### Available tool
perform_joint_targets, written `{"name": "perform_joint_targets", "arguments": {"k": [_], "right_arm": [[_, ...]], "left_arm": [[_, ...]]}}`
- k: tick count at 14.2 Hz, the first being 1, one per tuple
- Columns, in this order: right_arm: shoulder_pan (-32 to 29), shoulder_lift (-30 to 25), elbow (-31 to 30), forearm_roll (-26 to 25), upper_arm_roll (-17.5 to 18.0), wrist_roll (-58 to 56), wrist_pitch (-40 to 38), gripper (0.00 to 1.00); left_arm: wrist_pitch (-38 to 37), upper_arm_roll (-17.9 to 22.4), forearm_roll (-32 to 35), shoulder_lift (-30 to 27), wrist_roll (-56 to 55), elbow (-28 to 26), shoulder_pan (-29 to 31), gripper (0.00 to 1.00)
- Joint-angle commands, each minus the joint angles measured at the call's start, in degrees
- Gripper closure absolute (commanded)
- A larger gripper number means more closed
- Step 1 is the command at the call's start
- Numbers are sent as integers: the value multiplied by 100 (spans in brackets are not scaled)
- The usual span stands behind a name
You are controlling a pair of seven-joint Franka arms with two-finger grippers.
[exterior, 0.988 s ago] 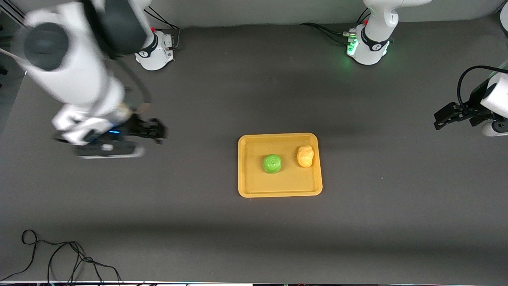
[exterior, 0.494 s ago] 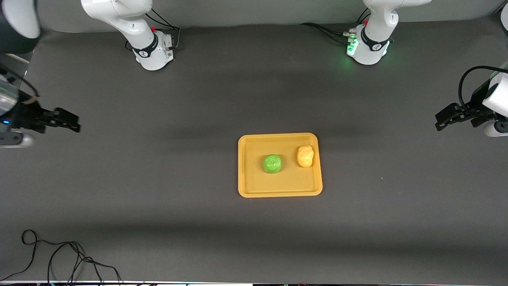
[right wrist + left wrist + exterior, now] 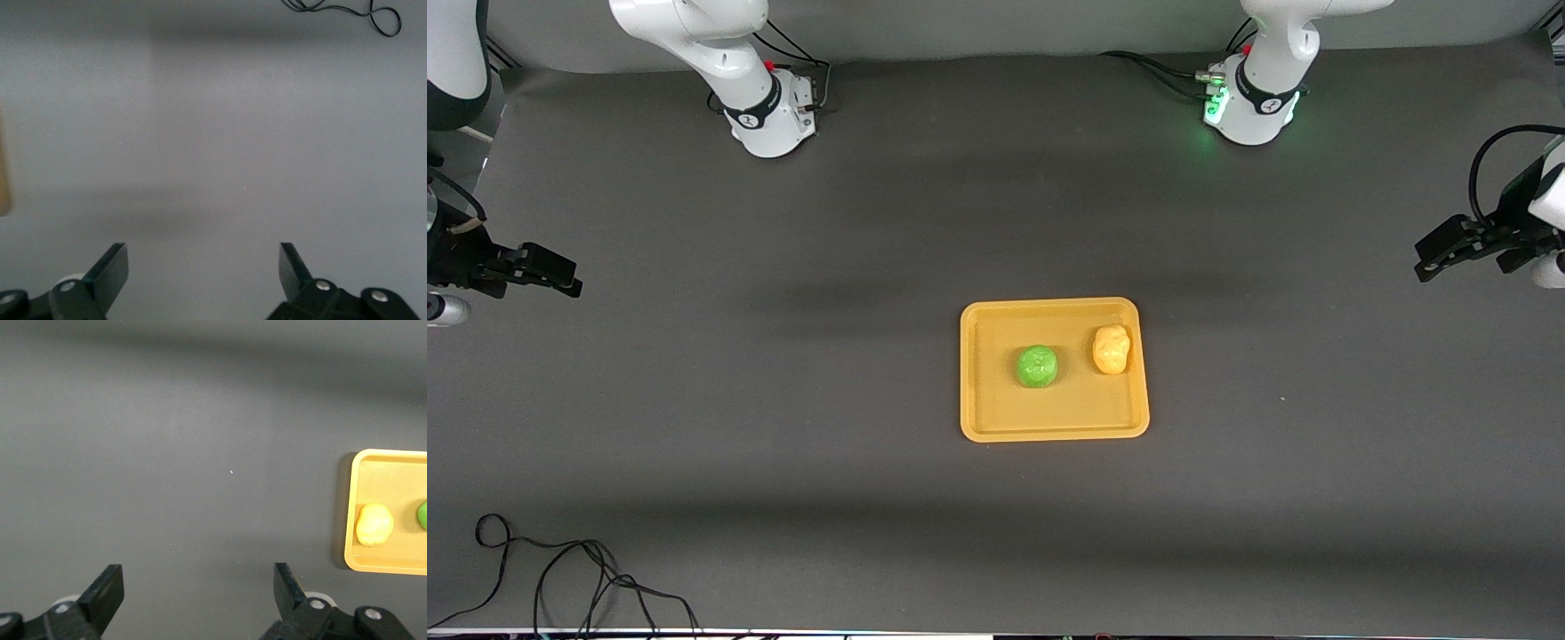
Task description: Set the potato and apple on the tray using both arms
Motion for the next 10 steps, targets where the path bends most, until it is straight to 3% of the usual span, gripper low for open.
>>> {"name": "perform_joint_targets", "arguments": {"k": [1,10], "right_arm": [[-55,-68,74,46,33,-135,-111,0],[-55,3,233,81,24,-127,-490,0]], "left_arm": [[-105,-7,58,-70,-59,18,-14,0],[-105,11,67,-70,-59,18,-6,0]]}}
